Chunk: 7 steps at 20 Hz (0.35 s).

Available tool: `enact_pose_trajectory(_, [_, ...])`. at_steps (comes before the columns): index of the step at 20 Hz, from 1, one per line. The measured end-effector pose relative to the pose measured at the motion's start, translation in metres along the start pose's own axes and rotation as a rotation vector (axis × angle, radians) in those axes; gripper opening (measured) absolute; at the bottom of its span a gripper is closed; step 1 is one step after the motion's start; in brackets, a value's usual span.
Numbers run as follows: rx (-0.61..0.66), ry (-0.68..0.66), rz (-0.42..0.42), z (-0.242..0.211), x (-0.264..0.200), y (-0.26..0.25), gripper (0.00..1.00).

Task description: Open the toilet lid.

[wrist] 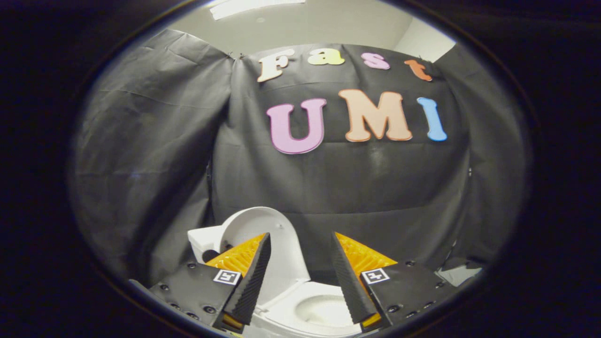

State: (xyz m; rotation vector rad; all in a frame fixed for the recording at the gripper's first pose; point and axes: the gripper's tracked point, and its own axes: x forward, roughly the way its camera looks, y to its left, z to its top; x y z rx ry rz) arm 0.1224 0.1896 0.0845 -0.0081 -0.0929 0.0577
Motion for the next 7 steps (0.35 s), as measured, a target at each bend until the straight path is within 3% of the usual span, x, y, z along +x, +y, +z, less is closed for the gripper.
enact_pose_trajectory(7, [-0.032,-0.005,-0.166,0.001,-0.049,-0.082,0.78])
